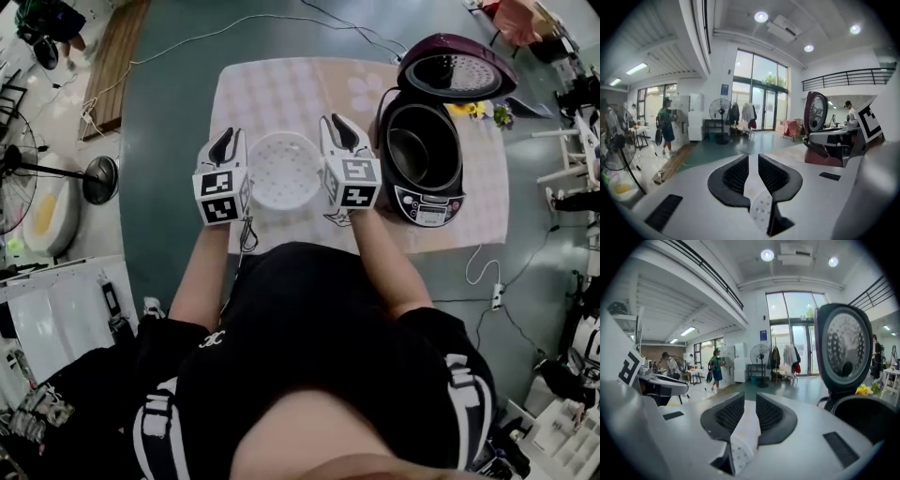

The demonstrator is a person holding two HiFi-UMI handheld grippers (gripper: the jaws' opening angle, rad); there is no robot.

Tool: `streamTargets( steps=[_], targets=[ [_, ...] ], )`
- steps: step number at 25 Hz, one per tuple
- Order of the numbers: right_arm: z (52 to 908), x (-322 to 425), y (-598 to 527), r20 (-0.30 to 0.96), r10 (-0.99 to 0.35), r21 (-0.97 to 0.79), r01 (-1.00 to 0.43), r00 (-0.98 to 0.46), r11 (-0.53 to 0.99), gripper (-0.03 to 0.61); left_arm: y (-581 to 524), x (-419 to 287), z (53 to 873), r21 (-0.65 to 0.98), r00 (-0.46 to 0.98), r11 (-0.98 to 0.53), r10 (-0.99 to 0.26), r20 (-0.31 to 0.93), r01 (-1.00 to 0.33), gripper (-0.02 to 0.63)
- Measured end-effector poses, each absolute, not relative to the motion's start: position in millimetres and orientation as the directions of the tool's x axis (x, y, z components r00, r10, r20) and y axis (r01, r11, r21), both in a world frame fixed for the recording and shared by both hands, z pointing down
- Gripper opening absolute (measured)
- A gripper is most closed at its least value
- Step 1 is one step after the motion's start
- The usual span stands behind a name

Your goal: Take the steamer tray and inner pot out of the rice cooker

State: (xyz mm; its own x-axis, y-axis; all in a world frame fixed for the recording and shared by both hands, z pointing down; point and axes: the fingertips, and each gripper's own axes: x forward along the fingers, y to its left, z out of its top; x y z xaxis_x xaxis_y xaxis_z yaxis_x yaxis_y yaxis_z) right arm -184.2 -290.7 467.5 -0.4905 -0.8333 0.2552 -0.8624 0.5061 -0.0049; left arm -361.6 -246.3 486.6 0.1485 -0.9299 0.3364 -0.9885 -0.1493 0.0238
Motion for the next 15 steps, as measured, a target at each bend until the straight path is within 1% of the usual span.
streamTargets(
  steps=[3,6,10,11,12,13,15],
  targets=[
    [416,-181,-277,0.108,-0.857,0.025,-0.86,-0.504,0.509,0.058,-236,-353,445,-0.028,0.144,-0.156,-0.956,0.254,-0.987,0.055],
    [376,-176,-261,-0.002,-0.864,0.046,-0.863,-0.504,0.504,0.058,-223,-346,406,-0.039,0.151,-0.16,-0.973,0.173,-0.986,0.055],
    [333,-168,-241,-0.112,-0.854,0.08,-0.861,-0.508,0.502,0.055,-207,-336,360,-0.036,0.171,-0.173,-0.984,0.055,-0.984,0.052],
    [324,-166,-236,-0.139,-0.851,0.086,-0.862,-0.507,0.5,0.039,-204,-333,352,-0.044,0.173,-0.175,-0.984,0.038,-0.984,0.043],
    [316,-164,-232,-0.163,-0.848,0.088,-0.864,-0.503,0.496,0.011,-201,-331,346,-0.053,0.172,-0.173,-0.985,0.026,-0.984,0.031],
    [309,-162,-229,-0.182,-0.846,0.087,-0.865,-0.501,0.494,-0.001,-199,-330,342,-0.062,0.167,-0.168,-0.986,0.02,-0.984,0.017],
    [301,-161,-225,-0.201,-0.84,0.079,-0.863,-0.504,0.499,0.0,-198,-328,338,-0.078,0.164,-0.166,-0.986,0.023,-0.983,0.005]
  ],
)
